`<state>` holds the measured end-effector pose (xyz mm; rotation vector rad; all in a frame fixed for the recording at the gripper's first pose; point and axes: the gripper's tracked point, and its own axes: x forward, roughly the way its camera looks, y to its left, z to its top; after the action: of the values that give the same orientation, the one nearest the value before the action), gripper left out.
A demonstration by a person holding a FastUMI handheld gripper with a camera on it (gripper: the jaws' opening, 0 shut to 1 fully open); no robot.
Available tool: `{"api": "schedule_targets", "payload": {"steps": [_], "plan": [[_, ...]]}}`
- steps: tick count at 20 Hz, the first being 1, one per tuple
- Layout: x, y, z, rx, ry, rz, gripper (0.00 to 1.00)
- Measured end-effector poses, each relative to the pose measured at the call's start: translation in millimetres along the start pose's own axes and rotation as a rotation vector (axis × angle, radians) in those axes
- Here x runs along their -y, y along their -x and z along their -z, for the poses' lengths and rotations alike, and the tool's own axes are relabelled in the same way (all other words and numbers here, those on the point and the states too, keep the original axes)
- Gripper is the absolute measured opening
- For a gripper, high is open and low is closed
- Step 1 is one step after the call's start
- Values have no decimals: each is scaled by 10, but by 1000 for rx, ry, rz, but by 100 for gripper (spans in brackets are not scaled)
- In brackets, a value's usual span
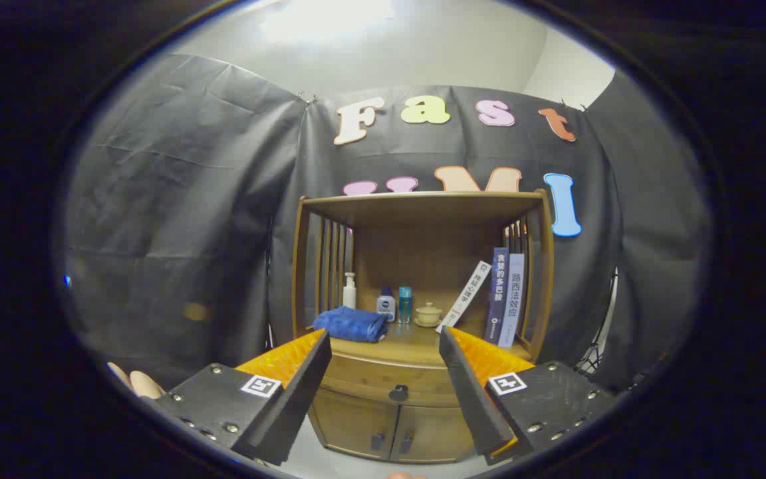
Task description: Pull open the drawer, take out the items inside it, and place them on the countertop above the cabinet.
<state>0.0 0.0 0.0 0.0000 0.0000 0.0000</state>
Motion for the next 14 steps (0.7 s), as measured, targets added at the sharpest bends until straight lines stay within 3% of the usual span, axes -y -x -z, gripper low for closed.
{"api": "schedule_targets", "payload": {"steps": [6,14], "plan": [[70,220,-19,-22,35,52,98],[-164,257,-21,-3,94,24,98]]}}
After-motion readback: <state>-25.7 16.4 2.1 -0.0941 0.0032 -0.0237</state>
